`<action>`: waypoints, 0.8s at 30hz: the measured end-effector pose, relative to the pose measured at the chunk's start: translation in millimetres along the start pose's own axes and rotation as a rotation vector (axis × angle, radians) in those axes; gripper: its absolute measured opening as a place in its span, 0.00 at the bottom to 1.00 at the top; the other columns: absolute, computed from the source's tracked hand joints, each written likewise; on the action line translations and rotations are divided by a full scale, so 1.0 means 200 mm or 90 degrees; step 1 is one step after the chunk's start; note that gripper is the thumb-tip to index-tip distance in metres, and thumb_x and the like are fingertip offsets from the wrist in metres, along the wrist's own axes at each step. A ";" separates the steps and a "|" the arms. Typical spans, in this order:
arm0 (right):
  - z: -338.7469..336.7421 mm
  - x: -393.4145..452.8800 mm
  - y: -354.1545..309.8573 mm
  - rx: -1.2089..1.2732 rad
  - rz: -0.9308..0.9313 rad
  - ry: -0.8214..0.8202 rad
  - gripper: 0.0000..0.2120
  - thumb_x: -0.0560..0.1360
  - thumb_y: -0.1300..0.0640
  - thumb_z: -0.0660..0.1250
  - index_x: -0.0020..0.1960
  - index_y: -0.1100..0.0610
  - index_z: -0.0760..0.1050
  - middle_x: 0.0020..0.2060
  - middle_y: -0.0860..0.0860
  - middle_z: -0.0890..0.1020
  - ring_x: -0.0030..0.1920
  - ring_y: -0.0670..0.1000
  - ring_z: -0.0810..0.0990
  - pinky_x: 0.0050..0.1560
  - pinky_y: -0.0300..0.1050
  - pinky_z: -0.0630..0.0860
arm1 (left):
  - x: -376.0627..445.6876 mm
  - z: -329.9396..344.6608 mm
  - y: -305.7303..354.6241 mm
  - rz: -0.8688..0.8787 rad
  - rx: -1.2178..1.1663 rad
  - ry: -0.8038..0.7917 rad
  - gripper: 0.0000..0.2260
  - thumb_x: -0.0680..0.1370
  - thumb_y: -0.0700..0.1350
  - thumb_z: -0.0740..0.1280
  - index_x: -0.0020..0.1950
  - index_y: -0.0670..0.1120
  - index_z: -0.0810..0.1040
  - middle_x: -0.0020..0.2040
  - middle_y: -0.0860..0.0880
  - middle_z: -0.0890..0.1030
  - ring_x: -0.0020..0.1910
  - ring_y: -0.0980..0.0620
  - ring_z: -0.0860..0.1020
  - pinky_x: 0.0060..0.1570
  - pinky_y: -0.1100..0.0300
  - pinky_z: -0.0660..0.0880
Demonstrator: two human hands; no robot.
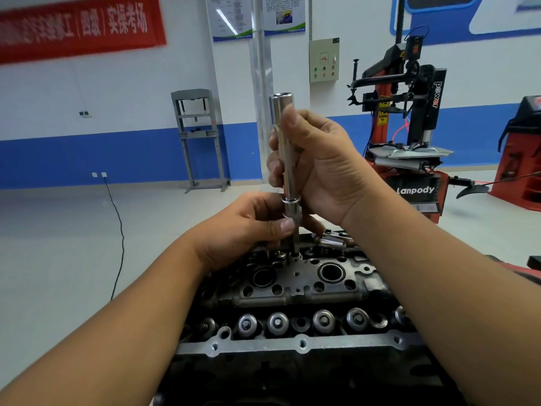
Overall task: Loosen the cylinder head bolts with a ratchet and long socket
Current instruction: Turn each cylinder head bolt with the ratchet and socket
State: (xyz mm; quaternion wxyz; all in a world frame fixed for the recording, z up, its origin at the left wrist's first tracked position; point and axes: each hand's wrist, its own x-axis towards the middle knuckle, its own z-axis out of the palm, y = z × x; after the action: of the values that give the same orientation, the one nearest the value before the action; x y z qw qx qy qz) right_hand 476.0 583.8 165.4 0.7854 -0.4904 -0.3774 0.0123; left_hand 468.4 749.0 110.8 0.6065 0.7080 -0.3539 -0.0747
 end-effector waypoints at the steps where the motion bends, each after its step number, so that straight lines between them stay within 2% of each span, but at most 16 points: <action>1: 0.00 0.00 0.00 0.003 0.008 0.006 0.13 0.74 0.48 0.75 0.44 0.56 0.75 0.35 0.51 0.79 0.29 0.51 0.76 0.35 0.45 0.72 | 0.00 0.00 0.00 -0.006 0.005 0.004 0.09 0.80 0.39 0.67 0.58 0.44 0.83 0.57 0.40 0.87 0.56 0.45 0.84 0.51 0.59 0.79; 3: 0.00 0.01 -0.01 0.006 0.029 0.014 0.13 0.76 0.47 0.70 0.45 0.57 0.75 0.36 0.51 0.78 0.29 0.51 0.75 0.35 0.45 0.71 | 0.00 0.00 -0.01 -0.003 0.023 0.020 0.09 0.79 0.37 0.67 0.59 0.40 0.81 0.54 0.41 0.87 0.55 0.45 0.86 0.54 0.57 0.81; 5: 0.00 0.01 -0.01 0.012 0.051 0.018 0.15 0.75 0.45 0.69 0.46 0.57 0.75 0.35 0.51 0.78 0.28 0.51 0.73 0.34 0.44 0.70 | 0.01 0.01 -0.01 0.008 0.042 0.056 0.10 0.78 0.36 0.72 0.58 0.35 0.80 0.51 0.41 0.87 0.53 0.44 0.87 0.54 0.55 0.82; 8: -0.01 0.00 -0.01 0.022 0.046 0.017 0.12 0.75 0.49 0.70 0.45 0.57 0.75 0.34 0.51 0.77 0.27 0.50 0.72 0.32 0.43 0.69 | 0.02 0.04 -0.01 0.029 0.054 0.145 0.14 0.69 0.39 0.77 0.52 0.37 0.82 0.47 0.41 0.87 0.53 0.34 0.85 0.55 0.48 0.84; 10: 0.00 0.00 -0.01 0.032 0.035 0.023 0.09 0.76 0.53 0.71 0.43 0.57 0.73 0.34 0.51 0.77 0.28 0.50 0.71 0.33 0.43 0.68 | 0.03 0.05 -0.01 0.028 0.051 0.177 0.15 0.67 0.40 0.79 0.51 0.37 0.83 0.48 0.37 0.86 0.55 0.30 0.84 0.54 0.48 0.85; 12: 0.00 0.00 0.00 0.048 0.029 0.041 0.09 0.76 0.55 0.72 0.42 0.56 0.74 0.33 0.51 0.77 0.28 0.49 0.72 0.32 0.42 0.69 | 0.03 0.05 -0.01 0.027 0.034 0.161 0.13 0.72 0.40 0.79 0.54 0.38 0.83 0.50 0.36 0.87 0.47 0.37 0.86 0.45 0.54 0.84; 14: -0.01 -0.01 0.00 0.058 0.021 0.057 0.09 0.76 0.56 0.72 0.42 0.55 0.73 0.33 0.51 0.78 0.28 0.50 0.73 0.32 0.42 0.71 | 0.02 0.04 0.00 0.030 0.012 0.096 0.05 0.80 0.42 0.71 0.53 0.45 0.85 0.48 0.44 0.88 0.36 0.46 0.78 0.32 0.61 0.74; 16: -0.01 0.00 0.00 0.050 0.011 0.062 0.10 0.75 0.56 0.73 0.42 0.56 0.72 0.33 0.52 0.79 0.28 0.50 0.74 0.31 0.43 0.73 | 0.01 0.03 0.00 0.030 -0.001 0.050 0.10 0.82 0.43 0.64 0.52 0.50 0.86 0.46 0.51 0.87 0.34 0.49 0.69 0.29 0.62 0.65; 18: -0.02 0.00 0.00 0.036 0.009 0.052 0.10 0.74 0.55 0.73 0.41 0.56 0.73 0.33 0.52 0.80 0.29 0.50 0.75 0.31 0.43 0.73 | 0.02 0.03 0.00 0.024 0.000 0.060 0.10 0.82 0.42 0.64 0.58 0.42 0.83 0.46 0.48 0.87 0.32 0.50 0.70 0.29 0.63 0.65; 20: -0.02 0.00 0.00 0.019 0.013 0.032 0.10 0.76 0.52 0.71 0.42 0.57 0.75 0.35 0.52 0.81 0.29 0.50 0.76 0.32 0.43 0.73 | 0.02 0.03 -0.01 0.035 0.017 0.104 0.11 0.81 0.40 0.70 0.60 0.34 0.79 0.47 0.43 0.88 0.33 0.52 0.80 0.33 0.66 0.74; 22: -0.02 0.01 0.01 0.001 0.019 0.003 0.12 0.79 0.49 0.69 0.44 0.57 0.77 0.37 0.52 0.83 0.30 0.50 0.76 0.33 0.44 0.73 | 0.02 0.04 -0.02 0.065 0.040 0.145 0.13 0.76 0.39 0.73 0.57 0.34 0.80 0.47 0.41 0.88 0.44 0.50 0.87 0.43 0.63 0.81; 24: -0.02 0.01 0.02 -0.004 0.020 -0.009 0.15 0.76 0.45 0.71 0.46 0.57 0.77 0.38 0.52 0.83 0.30 0.50 0.76 0.33 0.44 0.73 | 0.02 0.04 -0.03 0.085 0.041 0.170 0.13 0.73 0.39 0.75 0.55 0.35 0.82 0.47 0.39 0.88 0.47 0.48 0.87 0.47 0.61 0.82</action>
State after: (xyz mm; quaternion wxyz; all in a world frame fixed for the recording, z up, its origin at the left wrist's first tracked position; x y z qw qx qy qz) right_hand 479.9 583.6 162.9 0.7809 -0.4987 -0.3753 0.0273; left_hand 470.3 740.3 106.0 0.6287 0.7057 -0.3185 0.0723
